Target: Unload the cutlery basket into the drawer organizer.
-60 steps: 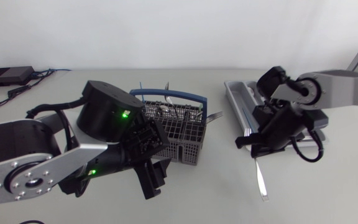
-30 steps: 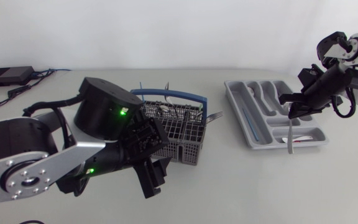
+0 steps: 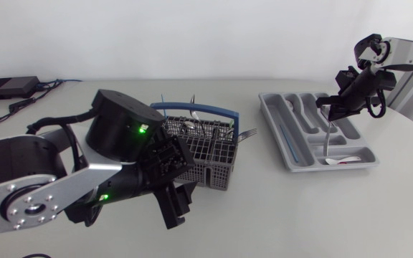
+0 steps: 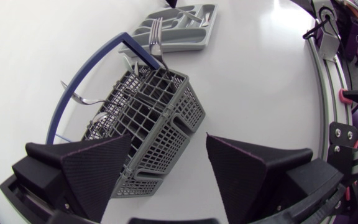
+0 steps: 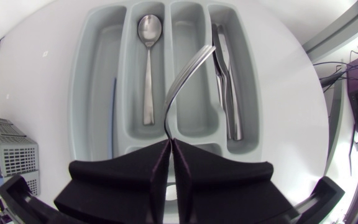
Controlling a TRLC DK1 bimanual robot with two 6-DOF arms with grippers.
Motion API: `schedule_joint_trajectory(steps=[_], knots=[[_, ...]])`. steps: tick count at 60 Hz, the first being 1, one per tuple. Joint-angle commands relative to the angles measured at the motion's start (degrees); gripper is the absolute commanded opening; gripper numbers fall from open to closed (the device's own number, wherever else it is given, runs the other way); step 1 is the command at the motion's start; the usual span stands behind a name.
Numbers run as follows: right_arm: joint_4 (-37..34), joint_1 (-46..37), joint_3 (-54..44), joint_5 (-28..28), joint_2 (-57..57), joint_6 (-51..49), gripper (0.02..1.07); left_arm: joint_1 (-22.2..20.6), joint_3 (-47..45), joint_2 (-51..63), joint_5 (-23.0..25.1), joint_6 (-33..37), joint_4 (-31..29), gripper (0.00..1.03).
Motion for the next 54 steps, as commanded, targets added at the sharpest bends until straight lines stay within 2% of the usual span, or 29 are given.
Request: schedule_joint_trajectory(steps=[1, 10, 33, 48, 54], knots=[[0.03, -0.14, 2.22, 0.99, 1.90, -0.68, 0.12, 0.41, 1.41, -0.69, 0.19, -1.18, -0.50, 0.95], [0.29, 0.21, 7.84, 6.96, 4.71, -2.09, 0.12, 0.50, 1.24, -0.69, 0.19, -1.18, -0.41, 0.95], [0.55, 3.47, 20.59, 16.54, 12.18, -1.39, 0.12, 1.02, 0.88, -0.69, 0.19, -1.27, -0.41, 0.95], [4.77, 8.21, 25.25, 29.02, 18.78, -0.68, 0.12, 2.34, 0.36, -0.87, 1.16, -1.27, -0.41, 0.95], [4.77, 8.92, 29.03, 32.36, 22.64, -0.68, 0.12, 2.96, 0.09, -0.87, 1.51, -1.18, -0.32, 0.95]])
